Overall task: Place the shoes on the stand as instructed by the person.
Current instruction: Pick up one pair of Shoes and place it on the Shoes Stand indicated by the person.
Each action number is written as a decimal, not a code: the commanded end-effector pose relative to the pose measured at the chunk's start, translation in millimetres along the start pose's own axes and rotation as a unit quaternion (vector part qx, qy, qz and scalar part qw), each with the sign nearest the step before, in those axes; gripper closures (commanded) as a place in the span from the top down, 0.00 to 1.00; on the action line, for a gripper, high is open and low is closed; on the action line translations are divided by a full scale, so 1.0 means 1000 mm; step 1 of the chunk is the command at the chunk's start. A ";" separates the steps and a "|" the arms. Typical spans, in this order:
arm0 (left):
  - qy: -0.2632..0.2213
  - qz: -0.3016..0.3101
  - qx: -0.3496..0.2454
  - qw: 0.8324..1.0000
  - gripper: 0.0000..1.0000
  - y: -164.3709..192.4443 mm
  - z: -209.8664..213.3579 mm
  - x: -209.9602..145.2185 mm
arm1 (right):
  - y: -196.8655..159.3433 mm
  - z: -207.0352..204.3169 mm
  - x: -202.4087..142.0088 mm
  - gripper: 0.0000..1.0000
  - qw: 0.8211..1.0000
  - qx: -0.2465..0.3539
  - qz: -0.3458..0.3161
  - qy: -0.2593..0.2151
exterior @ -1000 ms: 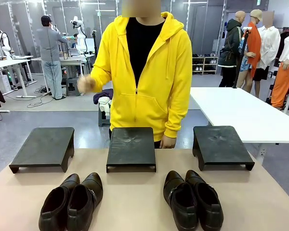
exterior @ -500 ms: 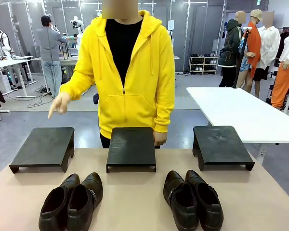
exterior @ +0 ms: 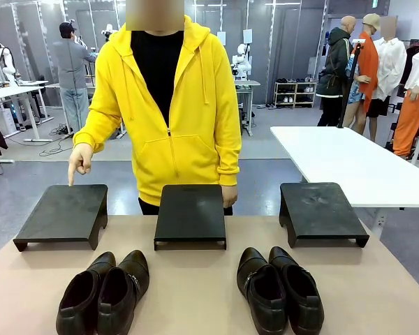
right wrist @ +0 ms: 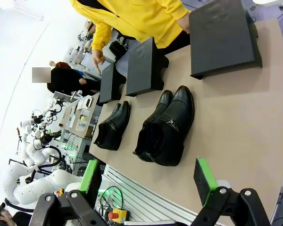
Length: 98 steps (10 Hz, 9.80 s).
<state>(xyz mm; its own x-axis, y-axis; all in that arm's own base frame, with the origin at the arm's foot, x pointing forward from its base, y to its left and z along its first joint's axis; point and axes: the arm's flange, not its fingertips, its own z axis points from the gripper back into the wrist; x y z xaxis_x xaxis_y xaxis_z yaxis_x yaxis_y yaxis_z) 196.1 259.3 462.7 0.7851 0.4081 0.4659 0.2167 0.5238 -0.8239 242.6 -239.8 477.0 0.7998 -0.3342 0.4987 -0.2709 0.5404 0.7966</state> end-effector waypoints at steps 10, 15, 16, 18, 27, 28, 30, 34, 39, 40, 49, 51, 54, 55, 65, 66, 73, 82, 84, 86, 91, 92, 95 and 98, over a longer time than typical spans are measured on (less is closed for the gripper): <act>0.169 -0.042 0.062 0.983 1.00 -0.150 -0.105 0.053 | 0.001 0.002 0.001 1.00 1.000 0.005 0.004 -0.003; 0.282 -0.078 0.255 0.922 1.00 -0.269 -0.240 0.022 | 0.001 0.002 0.001 1.00 1.000 0.005 0.004 -0.003; 0.275 -0.091 0.300 0.909 1.00 -0.274 -0.262 0.007 | 0.001 0.002 0.001 1.00 1.000 0.005 0.004 -0.003; 0.238 -0.090 0.380 0.889 1.00 -0.264 -0.302 -0.028 | 0.001 0.002 0.001 1.00 1.000 0.005 0.004 -0.003; 0.217 -0.033 0.451 0.865 1.00 -0.174 -0.400 -0.127 | 0.001 0.002 0.001 1.00 1.000 0.005 0.004 -0.003; 0.223 -0.033 0.442 0.868 1.00 -0.166 -0.404 -0.131 | 0.001 0.002 0.001 1.00 1.000 0.005 0.004 -0.003; 0.232 -0.045 0.433 0.870 1.00 -0.149 -0.412 -0.144 | 0.001 0.002 0.001 1.00 1.000 0.005 0.004 -0.003; 0.233 -0.042 0.456 0.858 1.00 -0.115 -0.417 -0.154 | 0.001 0.002 0.001 1.00 1.000 0.005 0.004 -0.003; 0.233 -0.032 0.450 0.861 0.77 -0.081 -0.413 -0.166 | 0.001 0.002 0.001 1.00 1.000 0.005 0.004 -0.003; 0.231 -0.036 0.454 0.860 0.49 -0.077 -0.412 -0.166 | 0.001 0.002 0.001 1.00 1.000 0.005 0.004 -0.003; 0.233 -0.028 0.458 0.857 0.00 -0.073 -0.405 -0.161 | 0.001 0.002 0.001 1.00 1.000 0.005 0.004 -0.003; 0.229 -0.053 0.451 0.861 0.00 -0.102 -0.393 -0.135 | 0.001 0.002 0.001 1.00 1.000 0.005 0.004 -0.003; 0.210 -0.079 0.426 0.877 0.00 -0.159 -0.352 -0.075 | 0.001 0.002 0.001 1.00 1.000 0.005 0.004 -0.003; 0.209 -0.094 0.419 0.878 0.00 -0.171 -0.337 -0.059 | 0.001 0.002 0.001 1.00 1.000 0.005 0.004 -0.003; 0.192 -0.100 0.405 0.888 0.00 -0.193 -0.306 -0.023 | 0.001 0.002 0.001 1.00 1.000 0.005 0.004 -0.003; 0.202 -0.104 0.406 0.885 0.08 -0.185 -0.306 -0.025 | 0.001 0.002 0.001 1.00 1.000 0.005 0.004 -0.003; 0.098 -0.218 0.436 0.868 0.08 -0.122 -0.335 0.105 | 0.001 0.002 0.001 1.00 1.000 0.005 0.004 -0.003; 0.056 -0.229 0.418 0.877 0.08 -0.031 -0.385 0.181 | 0.001 0.002 0.001 1.00 1.000 0.005 0.004 -0.003; 0.063 -0.232 0.418 0.876 0.08 -0.019 -0.385 0.179 | 0.001 0.002 0.001 1.00 1.000 0.005 0.004 -0.003; 0.062 -0.237 0.407 0.880 0.08 -0.007 -0.389 0.175 | 0.001 0.002 0.001 1.00 1.000 0.005 0.004 -0.003; 0.061 -0.233 0.414 0.878 0.08 0.007 -0.400 0.169 | 0.001 0.002 0.001 1.00 1.000 0.005 0.004 -0.003; 0.057 -0.234 0.414 0.878 0.08 0.005 -0.402 0.169 | 0.001 0.002 0.001 1.00 1.000 0.005 0.004 -0.003; 0.046 -0.228 0.415 0.880 0.35 0.003 -0.404 0.172 | 0.001 0.002 0.001 1.00 1.000 0.005 0.004 -0.003; 0.044 -0.229 0.420 0.877 0.93 0.001 -0.403 0.170 | 0.001 0.002 0.001 1.00 1.000 0.005 0.004 -0.003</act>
<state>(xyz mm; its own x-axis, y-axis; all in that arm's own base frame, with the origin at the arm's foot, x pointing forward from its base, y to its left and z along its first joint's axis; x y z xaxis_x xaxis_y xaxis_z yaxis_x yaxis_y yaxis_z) 558.1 27.6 412.3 0.7933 -0.0309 0.6080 0.0500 0.9986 -0.0144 243.0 -241.1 477.9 0.7999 -0.3341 0.4985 -0.2689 0.5430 0.7955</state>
